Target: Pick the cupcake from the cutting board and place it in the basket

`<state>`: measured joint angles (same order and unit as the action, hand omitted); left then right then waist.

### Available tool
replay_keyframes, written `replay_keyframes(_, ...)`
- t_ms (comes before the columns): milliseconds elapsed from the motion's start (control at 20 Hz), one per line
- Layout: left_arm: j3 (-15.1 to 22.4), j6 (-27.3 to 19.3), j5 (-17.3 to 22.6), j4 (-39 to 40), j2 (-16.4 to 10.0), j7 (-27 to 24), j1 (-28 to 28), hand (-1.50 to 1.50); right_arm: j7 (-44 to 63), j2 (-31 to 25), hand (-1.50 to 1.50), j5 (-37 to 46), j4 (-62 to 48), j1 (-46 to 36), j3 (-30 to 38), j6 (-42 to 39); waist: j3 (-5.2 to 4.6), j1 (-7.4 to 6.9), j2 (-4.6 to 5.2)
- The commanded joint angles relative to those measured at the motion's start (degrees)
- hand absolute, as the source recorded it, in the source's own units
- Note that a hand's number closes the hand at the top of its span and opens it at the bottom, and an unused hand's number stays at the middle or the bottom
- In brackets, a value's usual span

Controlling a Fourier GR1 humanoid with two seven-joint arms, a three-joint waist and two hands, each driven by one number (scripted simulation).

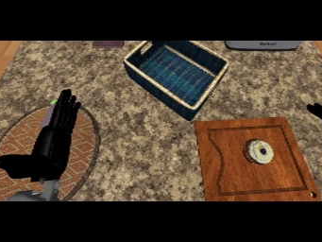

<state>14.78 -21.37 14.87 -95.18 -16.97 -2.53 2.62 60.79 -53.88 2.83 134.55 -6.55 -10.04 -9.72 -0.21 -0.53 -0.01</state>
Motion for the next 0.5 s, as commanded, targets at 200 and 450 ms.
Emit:
replay_keyframes(200, -0.1, -0.7, -2.2, 0.2, 1.2, 0.2, -0.3, 0.0, 12.3, -1.3, -1.5, 0.1, -3.9, -6.5, -4.4, -4.9, 0.09, -0.21, 0.04)
replay_keyframes(450, -2.0, 2.1, -1.8, 0.4, 0.5, -0.2, -0.6, 0.0, 6.5, 4.7, -1.5, 7.9, -9.4, -4.2, -8.8, -2.8, 0.18, 0.11, 0.02)
